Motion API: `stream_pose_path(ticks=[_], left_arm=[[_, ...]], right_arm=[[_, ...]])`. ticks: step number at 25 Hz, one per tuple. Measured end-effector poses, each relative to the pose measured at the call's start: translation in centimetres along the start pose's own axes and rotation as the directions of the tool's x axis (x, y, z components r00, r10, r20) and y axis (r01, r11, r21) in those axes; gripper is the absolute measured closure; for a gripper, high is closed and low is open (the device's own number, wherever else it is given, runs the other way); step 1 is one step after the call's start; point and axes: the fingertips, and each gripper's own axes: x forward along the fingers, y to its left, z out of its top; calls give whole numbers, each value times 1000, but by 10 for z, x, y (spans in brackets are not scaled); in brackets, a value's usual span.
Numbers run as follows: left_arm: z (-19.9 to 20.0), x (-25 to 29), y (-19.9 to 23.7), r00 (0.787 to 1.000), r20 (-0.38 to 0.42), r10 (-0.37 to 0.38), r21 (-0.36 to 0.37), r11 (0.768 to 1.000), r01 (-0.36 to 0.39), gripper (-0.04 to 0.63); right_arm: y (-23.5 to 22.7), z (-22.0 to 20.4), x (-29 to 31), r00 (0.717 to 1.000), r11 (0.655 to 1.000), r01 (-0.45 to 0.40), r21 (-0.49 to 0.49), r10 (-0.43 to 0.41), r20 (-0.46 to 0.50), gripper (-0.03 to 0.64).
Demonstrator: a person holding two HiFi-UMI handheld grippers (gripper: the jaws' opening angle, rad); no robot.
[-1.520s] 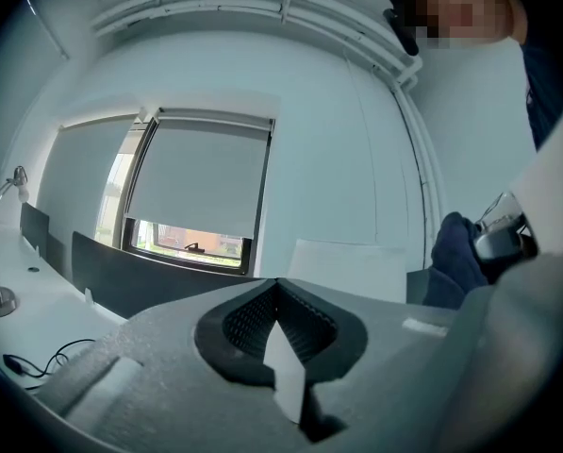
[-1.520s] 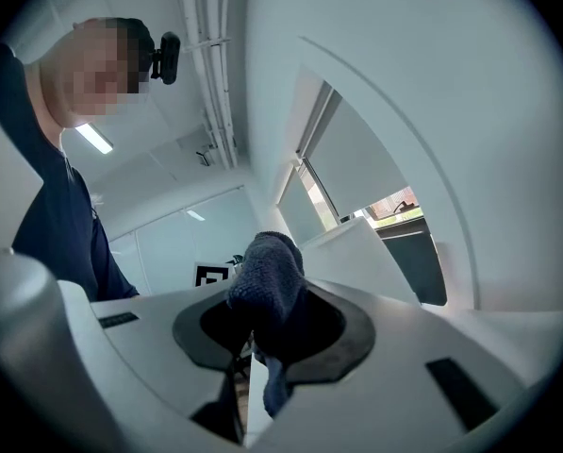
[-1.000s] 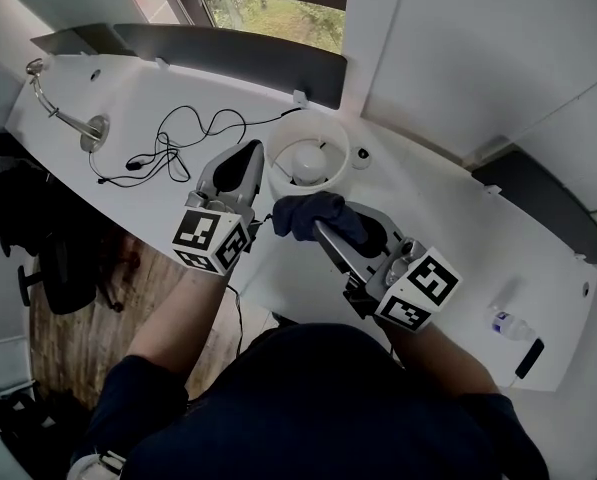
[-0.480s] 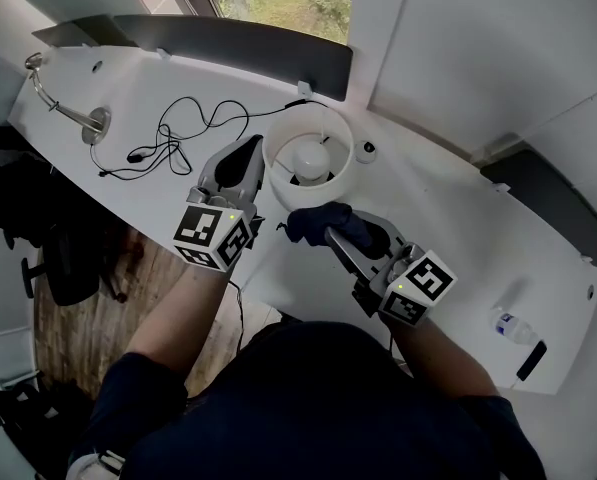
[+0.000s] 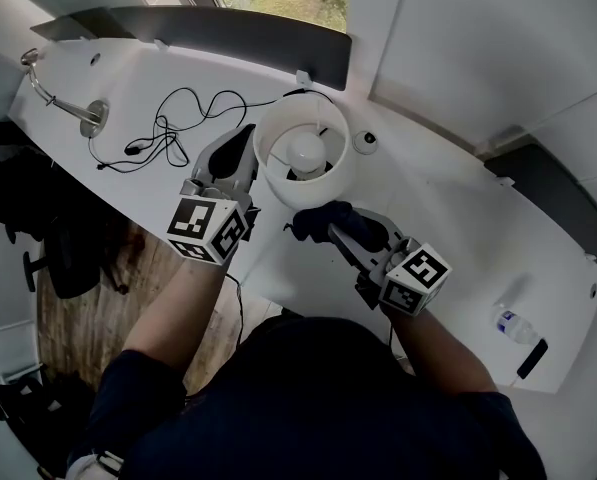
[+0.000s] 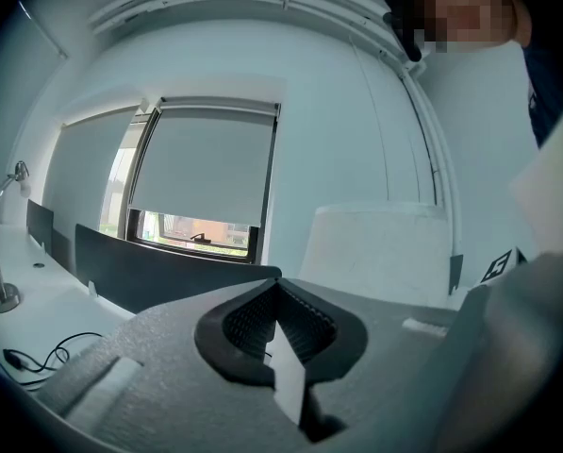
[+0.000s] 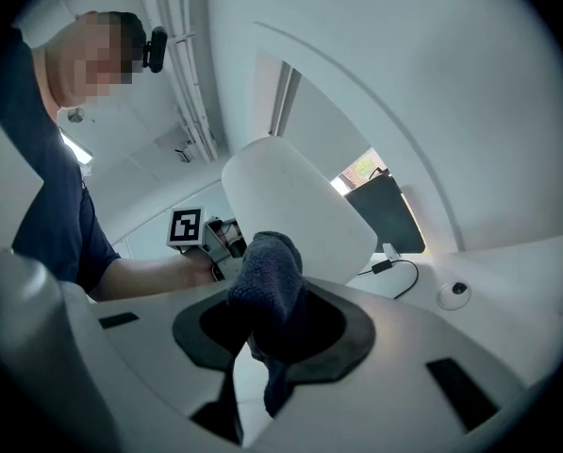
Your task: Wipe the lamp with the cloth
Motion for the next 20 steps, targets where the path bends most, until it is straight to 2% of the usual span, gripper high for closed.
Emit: stream_pose_path(ticks=[9,20], left_arm=[[-1,-3,1,1000,2,15,-3,1000,-15,589],[-4,-5,2,1000,8,21,-17,1000,-21,589]], right_arm=[[-8,18,-8,1000,1000,8,18,-8,5,509],[25,83,-7,997,995,-42,-88,48,67,509]])
